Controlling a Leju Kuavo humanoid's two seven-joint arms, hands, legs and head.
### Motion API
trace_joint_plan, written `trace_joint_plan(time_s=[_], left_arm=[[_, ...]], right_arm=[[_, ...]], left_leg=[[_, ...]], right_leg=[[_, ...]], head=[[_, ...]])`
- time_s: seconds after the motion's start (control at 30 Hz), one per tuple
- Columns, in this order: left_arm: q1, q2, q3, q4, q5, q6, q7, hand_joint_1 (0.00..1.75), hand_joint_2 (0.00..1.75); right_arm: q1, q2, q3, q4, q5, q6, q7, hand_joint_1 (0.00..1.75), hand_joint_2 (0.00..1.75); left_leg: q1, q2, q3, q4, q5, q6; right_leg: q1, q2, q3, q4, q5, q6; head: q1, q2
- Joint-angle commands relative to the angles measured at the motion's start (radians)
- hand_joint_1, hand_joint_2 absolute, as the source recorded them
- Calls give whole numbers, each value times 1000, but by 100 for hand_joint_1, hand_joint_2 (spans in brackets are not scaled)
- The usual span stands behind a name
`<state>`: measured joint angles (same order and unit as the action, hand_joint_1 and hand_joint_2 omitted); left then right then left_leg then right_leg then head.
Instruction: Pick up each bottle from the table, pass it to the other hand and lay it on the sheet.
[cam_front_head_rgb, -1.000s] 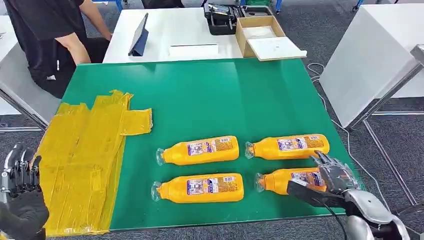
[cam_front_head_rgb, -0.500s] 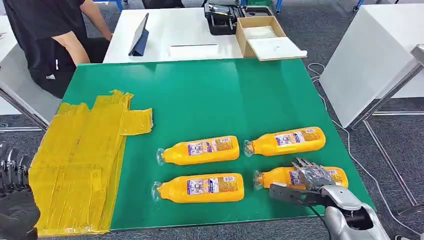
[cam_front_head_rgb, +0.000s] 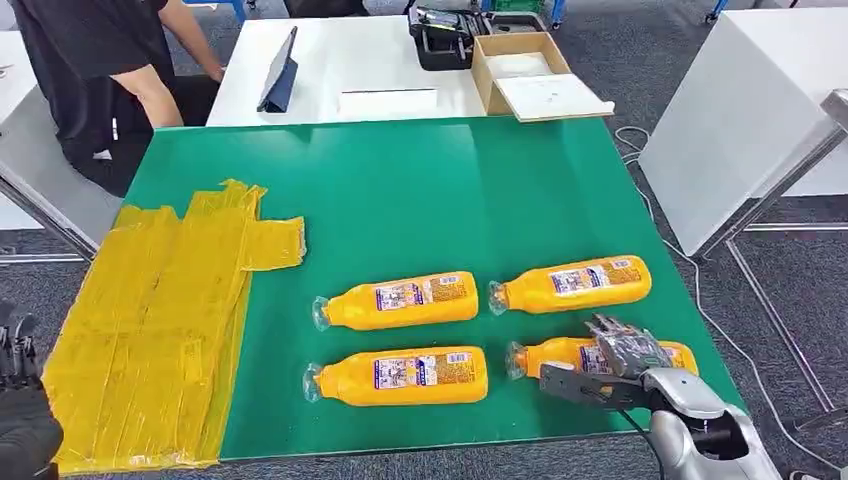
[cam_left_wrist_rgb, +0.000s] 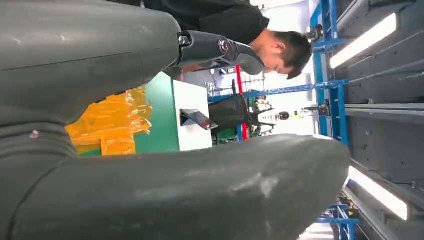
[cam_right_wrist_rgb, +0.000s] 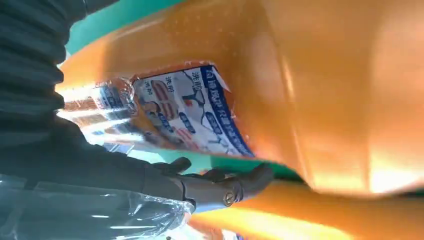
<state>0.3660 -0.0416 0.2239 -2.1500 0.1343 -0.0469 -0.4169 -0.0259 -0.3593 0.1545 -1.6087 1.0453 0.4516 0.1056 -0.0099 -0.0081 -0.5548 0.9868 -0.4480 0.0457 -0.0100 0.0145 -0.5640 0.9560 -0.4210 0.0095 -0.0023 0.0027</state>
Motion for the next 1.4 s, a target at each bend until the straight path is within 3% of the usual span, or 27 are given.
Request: trace_joint_plan(time_s=[0.03, 0.3, 0.5, 0.63, 0.77, 0.87, 1.03, 1.4], left_arm=[[45, -93, 66, -34, -15, -25, 4, 0, 0], [8, -82, 66, -1, -15, -56, 2, 0, 0], [-61, -29, 7, 65, 0, -51, 18, 0, 0], [-71, -24, -2, 73, 2, -46, 22, 0, 0], [-103, 6, -31, 95, 15, -25, 30, 0, 0], [-107, 9, -32, 98, 18, -10, 29, 0, 0], [-99, 16, -28, 108, 26, -2, 25, 0, 0], [-100, 14, -33, 112, 27, -2, 24, 0, 0]], right_arm=[[10, 109, -82, -112, 5, -61, -25, 0, 175], [8, 46, -106, -95, 14, -25, -19, 0, 175], [119, -11, -156, -112, 23, 34, -2, 0, 175], [141, -12, -166, -113, 23, 37, -1, 0, 175], [181, -35, -170, -118, 43, 116, 18, 0, 175], [219, -51, -183, -136, 61, 146, 13, 0, 175], [180, -53, -176, -85, 77, 157, -5, 0, 175], [185, -75, -167, -69, 77, 156, -21, 0, 175]], left_leg=[[1, 3, 1, 0, -1, -3], [0, 0, 1, 0, 0, -3], [-1, -6, 3, -1, 1, -3], [-2, -4, 2, -1, 0, -2], [-2, -3, 4, -1, -1, -6], [-2, -7, 3, -1, 0, -3], [-1, -1, 5, -1, -2, -5], [-2, -1, 3, -1, -1, -2]], right_leg=[[0, 2, 0, 0, 0, -1], [0, -1, 1, -1, 0, -1], [0, -7, 2, -2, -1, -1], [0, -5, 2, -1, -1, -1], [0, -4, 3, -1, -2, -2], [0, -8, 2, -1, -2, -1], [0, -3, 3, -2, -1, -1], [0, -1, 1, -2, 0, -1]], head=[[0, 0], [0, 0], [0, 0], [0, 0], [0, 0], [0, 0], [0, 0], [0, 0]])
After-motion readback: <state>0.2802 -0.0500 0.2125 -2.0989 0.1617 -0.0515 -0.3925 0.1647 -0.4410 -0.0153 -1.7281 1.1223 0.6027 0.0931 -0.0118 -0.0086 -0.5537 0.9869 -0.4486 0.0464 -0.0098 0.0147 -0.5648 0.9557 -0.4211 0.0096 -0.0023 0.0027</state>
